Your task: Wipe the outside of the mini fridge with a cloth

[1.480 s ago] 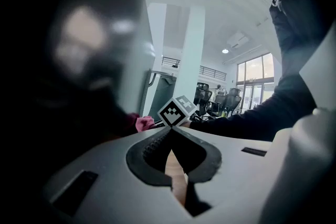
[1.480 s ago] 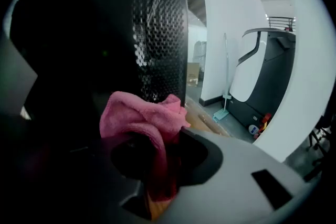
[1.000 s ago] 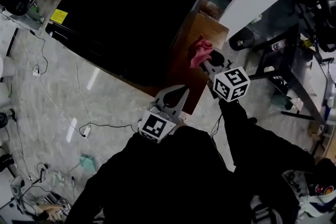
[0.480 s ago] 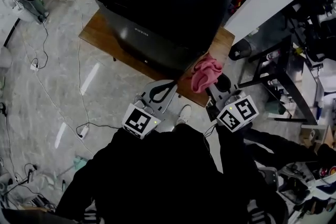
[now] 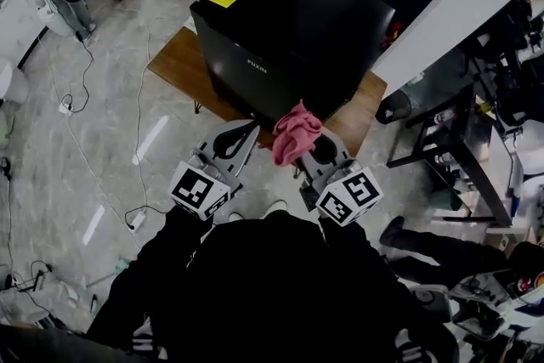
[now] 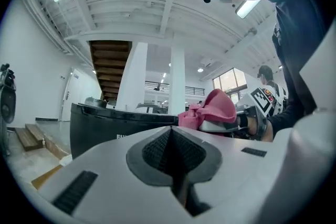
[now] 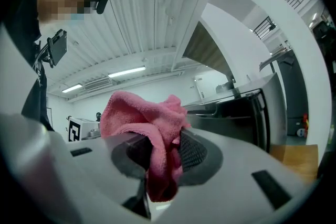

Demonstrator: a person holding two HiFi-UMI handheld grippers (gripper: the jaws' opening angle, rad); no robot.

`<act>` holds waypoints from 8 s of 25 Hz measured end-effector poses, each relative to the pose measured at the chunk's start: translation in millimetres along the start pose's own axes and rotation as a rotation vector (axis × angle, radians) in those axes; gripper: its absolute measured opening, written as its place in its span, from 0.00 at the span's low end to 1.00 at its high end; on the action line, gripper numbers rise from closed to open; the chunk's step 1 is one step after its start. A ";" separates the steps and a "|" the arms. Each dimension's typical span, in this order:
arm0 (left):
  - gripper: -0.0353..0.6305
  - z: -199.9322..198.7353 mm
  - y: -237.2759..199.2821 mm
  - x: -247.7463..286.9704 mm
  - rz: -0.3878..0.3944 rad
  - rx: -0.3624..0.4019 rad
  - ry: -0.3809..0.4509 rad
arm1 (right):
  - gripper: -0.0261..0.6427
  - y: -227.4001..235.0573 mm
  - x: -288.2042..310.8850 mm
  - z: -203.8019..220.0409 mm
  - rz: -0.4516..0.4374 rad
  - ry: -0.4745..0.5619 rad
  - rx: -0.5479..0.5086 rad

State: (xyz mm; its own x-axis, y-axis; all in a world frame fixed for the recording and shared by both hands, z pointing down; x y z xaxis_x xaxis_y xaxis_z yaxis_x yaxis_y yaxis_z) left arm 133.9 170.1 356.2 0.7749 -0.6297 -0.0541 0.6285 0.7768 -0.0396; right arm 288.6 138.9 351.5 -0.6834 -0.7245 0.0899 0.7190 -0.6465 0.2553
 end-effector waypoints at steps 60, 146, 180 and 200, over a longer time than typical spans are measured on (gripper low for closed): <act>0.06 48.1 -322.2 -70.8 0.491 -0.028 -0.027 | 0.19 -94.4 333.0 93.1 0.810 -0.113 -1.095; 0.06 97.6 -154.5 16.6 0.463 -0.065 -0.152 | 0.19 -0.1 149.6 104.0 0.824 -0.211 -1.110; 0.06 314.7 -146.0 26.8 0.367 -0.261 -0.452 | 0.19 100.3 165.8 371.9 0.562 -0.814 -0.793; 0.06 86.2 -169.3 -81.9 0.262 -0.146 -0.226 | 0.19 -85.2 160.9 140.3 0.331 -0.138 -0.045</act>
State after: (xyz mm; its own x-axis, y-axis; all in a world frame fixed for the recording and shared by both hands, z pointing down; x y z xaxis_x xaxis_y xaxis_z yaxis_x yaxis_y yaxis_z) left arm -30.2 89.9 453.3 0.9136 -0.3821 0.1392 0.4037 0.8935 -0.1967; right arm 99.5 110.9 479.3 -0.4211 -0.8592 0.2908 0.9069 -0.3942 0.1485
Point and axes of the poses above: the fingertips, and each gripper's own axes: x forward along the fingers, y to its right, z out of its underside, the point moved 6 cm from there along -x, backward along the fingers, and after that the axes turned 14 degrees about z, right-handed, at the moved point
